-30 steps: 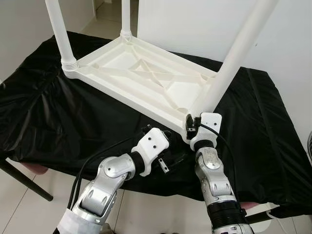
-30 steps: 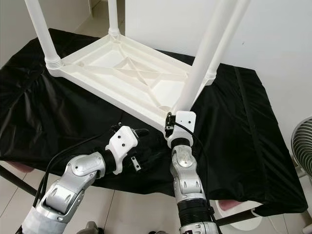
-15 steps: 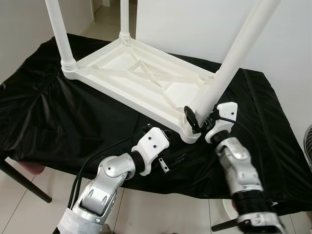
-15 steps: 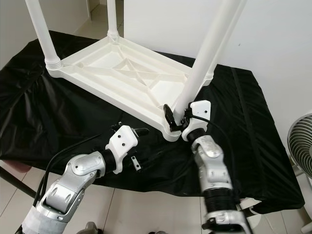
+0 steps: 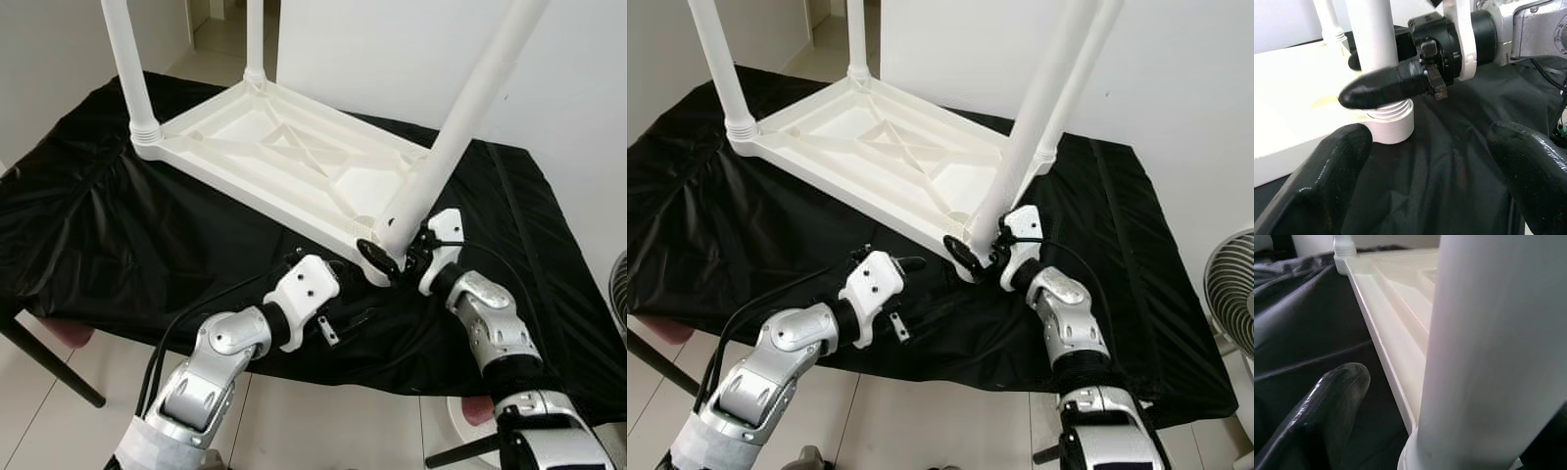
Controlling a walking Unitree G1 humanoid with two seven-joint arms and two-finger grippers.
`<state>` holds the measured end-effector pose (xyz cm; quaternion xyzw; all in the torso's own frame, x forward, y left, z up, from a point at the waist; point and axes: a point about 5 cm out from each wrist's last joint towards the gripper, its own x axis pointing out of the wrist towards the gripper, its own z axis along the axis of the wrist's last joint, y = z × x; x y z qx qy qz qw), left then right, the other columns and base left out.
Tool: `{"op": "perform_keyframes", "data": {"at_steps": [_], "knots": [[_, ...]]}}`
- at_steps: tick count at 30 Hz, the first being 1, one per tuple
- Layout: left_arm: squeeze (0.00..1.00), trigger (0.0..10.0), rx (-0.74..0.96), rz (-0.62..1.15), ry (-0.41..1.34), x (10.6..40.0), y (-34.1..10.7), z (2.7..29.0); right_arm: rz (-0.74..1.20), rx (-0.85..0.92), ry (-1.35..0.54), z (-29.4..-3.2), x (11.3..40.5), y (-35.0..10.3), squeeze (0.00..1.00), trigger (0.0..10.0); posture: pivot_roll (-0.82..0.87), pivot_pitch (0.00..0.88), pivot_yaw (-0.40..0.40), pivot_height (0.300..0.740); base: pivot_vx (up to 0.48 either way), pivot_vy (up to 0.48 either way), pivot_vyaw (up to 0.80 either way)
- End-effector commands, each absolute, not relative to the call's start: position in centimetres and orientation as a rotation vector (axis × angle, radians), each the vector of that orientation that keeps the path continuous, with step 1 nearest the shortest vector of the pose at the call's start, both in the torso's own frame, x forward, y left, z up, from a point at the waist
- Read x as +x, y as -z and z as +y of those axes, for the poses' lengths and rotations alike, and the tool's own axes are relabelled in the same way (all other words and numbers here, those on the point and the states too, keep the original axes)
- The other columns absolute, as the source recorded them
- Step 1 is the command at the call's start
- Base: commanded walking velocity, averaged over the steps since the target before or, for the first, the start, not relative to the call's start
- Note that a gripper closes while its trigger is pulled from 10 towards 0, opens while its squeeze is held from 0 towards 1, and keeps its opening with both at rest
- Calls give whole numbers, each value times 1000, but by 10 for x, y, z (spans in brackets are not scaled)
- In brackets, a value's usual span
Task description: Building children table
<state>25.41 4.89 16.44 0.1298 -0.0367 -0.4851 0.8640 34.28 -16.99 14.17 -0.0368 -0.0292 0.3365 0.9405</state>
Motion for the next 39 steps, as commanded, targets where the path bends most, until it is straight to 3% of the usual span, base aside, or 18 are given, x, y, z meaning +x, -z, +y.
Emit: {"op": "perform_keyframes", "data": {"at_steps": [1,2,3,4,14,26,39], "knots": [[0,10000,270,-78,1004,255,-163,48,-23,-103,-705,-170,344,-134,0,10000,174,27,-108,740,0,0,0],[0,10000,270,-79,998,255,-164,48,-12,-110,-706,-169,346,-131,0,4980,177,26,-111,740,0,0,0],[0,10000,270,-79,998,255,-164,48,-12,-110,-706,-169,346,-131,0,4980,177,26,-111,740,0,0,0],[0,10000,270,-79,996,255,-164,48,-16,-103,-708,-169,346,-131,0,0,178,26,-112,740,0,0,0],[0,10000,266,-82,993,255,-164,48,-22,-126,-693,-174,349,-128,0,0,169,32,-113,740,0,0,0],[0,10000,255,-78,1004,252,-163,45,-34,-157,-472,-171,346,-117,0,0,150,64,-113,740,0,0,0],[0,10000,252,-73,1009,253,-162,44,-52,11,-33,-148,332,-113,0,0,146,68,-114,740,0,0,0]]}}
